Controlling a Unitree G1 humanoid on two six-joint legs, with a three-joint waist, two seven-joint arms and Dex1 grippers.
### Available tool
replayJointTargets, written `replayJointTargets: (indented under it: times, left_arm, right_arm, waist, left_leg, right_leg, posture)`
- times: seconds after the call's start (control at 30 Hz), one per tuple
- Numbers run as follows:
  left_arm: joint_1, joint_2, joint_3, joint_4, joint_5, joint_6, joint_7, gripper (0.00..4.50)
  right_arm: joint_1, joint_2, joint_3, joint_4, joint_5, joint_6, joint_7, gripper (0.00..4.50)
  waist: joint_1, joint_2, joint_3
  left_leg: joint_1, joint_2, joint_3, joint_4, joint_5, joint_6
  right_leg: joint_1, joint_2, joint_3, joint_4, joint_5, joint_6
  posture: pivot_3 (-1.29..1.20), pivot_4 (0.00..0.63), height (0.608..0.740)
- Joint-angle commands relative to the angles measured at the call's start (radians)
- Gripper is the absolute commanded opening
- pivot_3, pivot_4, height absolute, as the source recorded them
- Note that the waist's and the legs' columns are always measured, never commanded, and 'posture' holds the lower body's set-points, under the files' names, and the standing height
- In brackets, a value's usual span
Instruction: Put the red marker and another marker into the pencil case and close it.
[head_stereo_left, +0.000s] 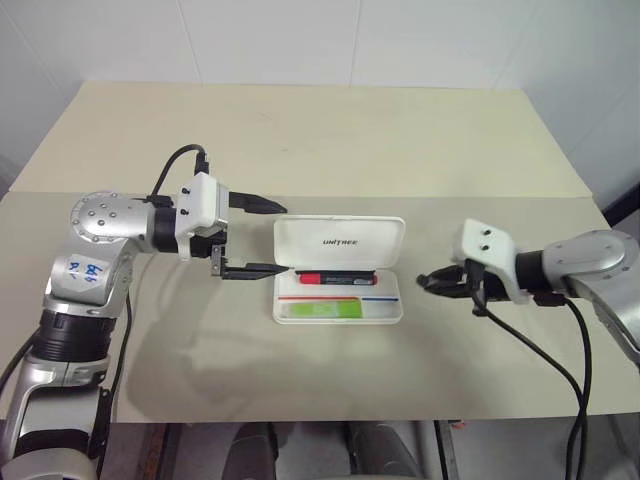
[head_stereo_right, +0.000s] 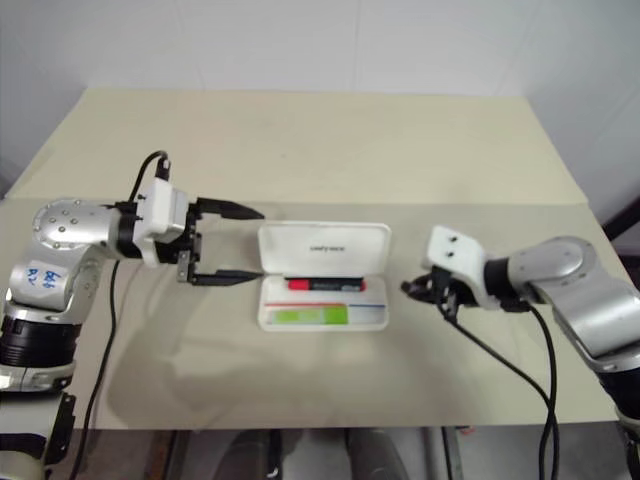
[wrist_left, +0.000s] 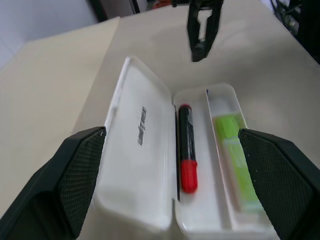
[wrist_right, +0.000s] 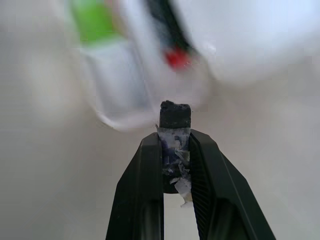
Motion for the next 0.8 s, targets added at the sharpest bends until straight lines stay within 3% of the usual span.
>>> replayJointTargets:
  times: [0.03, 0.37, 0.73, 0.8]
  left_arm:
    - [0.072, 0.046, 0.079, -0.035, -0.017, -0.002, 0.010, 4.50]
    - [0.163, 0.064, 0.124, -0.071, -0.018, 0.010, 0.060, 4.50]
    - [0.166, 0.075, 0.132, -0.098, -0.025, 0.038, 0.075, 4.50]
    - [0.159, 0.072, 0.128, -0.097, -0.023, 0.039, 0.076, 4.50]
  right_arm:
    - [-0.049, 0.042, 0.035, -0.034, -0.007, -0.010, 0.019, 0.37]
    - [-0.096, 0.149, 0.168, -0.024, -0.067, -0.036, 0.042, 0.37]
    - [-0.064, 0.158, 0.190, 0.047, -0.140, -0.108, 0.077, 0.37]
    - [-0.070, 0.174, 0.189, 0.057, -0.149, -0.112, 0.066, 1.11]
  waist:
    - [-0.002, 0.000, 0.000]
    - [0.004, 0.000, 0.000]
    - [0.000, 0.000, 0.000]
    - [0.000, 0.000, 0.000]
  left_leg:
    - [0.000, 0.000, 0.000, 0.000, 0.000, 0.000]
    - [0.000, 0.000, 0.000, 0.001, 0.000, 0.000]
    - [0.000, 0.000, 0.000, 0.001, 0.000, 0.000]
    - [0.001, 0.000, 0.000, 0.001, 0.000, 0.000]
  right_leg:
    - [0.000, 0.000, 0.000, 0.000, 0.000, 0.000]
    - [0.000, -0.001, -0.001, 0.001, 0.000, -0.001]
    - [0.000, -0.001, -0.001, 0.002, 0.000, -0.001]
    - [0.000, -0.001, -0.001, 0.002, 0.000, -0.001]
  posture:
    - [0.00, 0.150, 0.740]
    - [0.00, 0.150, 0.740]
    - [0.00, 0.150, 0.740]
    - [0.00, 0.150, 0.740]
